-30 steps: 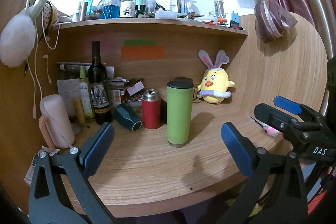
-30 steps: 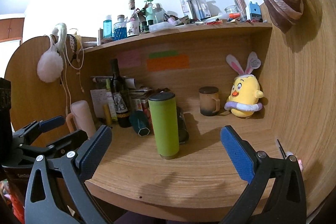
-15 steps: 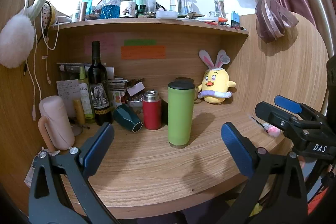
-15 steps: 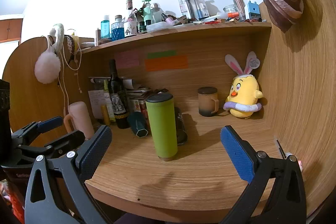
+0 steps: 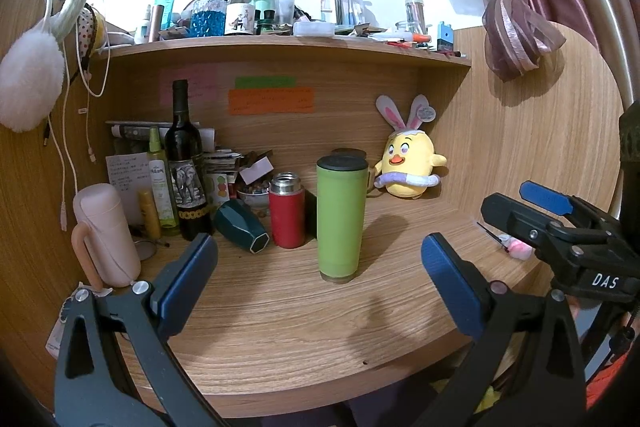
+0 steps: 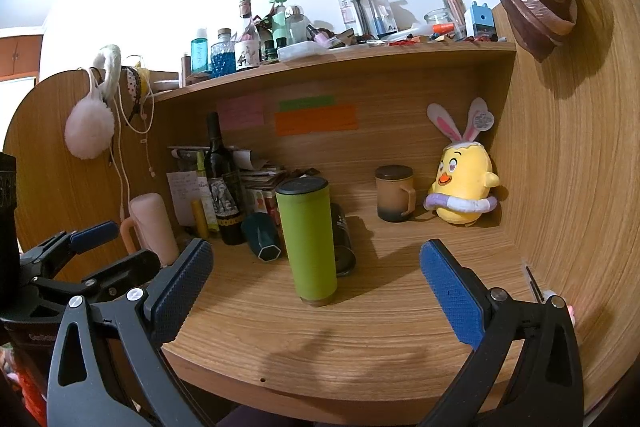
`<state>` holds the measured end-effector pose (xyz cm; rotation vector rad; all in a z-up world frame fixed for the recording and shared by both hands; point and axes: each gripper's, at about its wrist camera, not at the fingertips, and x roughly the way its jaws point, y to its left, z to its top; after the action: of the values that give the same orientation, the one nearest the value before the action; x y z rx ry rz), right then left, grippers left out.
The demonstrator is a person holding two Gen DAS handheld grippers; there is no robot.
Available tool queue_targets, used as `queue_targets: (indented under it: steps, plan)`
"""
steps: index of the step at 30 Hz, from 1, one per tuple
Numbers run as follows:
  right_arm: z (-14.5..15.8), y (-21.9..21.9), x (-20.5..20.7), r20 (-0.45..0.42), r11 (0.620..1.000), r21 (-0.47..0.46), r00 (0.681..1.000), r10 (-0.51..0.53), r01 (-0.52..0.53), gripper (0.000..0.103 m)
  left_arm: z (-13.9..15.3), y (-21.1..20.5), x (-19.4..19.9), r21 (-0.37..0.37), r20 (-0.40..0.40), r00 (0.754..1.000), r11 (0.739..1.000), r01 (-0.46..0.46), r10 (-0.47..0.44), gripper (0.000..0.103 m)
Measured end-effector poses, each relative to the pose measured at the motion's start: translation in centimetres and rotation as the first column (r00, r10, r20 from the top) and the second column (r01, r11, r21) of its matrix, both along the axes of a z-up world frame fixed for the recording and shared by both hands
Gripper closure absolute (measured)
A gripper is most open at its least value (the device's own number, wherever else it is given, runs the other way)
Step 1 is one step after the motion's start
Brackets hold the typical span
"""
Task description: Flip cup upside down
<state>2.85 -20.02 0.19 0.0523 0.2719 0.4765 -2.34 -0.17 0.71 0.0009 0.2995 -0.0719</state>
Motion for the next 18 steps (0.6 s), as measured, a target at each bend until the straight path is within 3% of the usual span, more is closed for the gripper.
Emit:
queue_targets:
  steps: [18]
  plan:
    - [-0.01,0.07,-0.1,0.001,1.0,0.0,1.0,-0.001,0.001,0.0,-0.06,-0.11,-0.17,-0.001,0.001,1.0,1.0,-0.002,0.002,0.0]
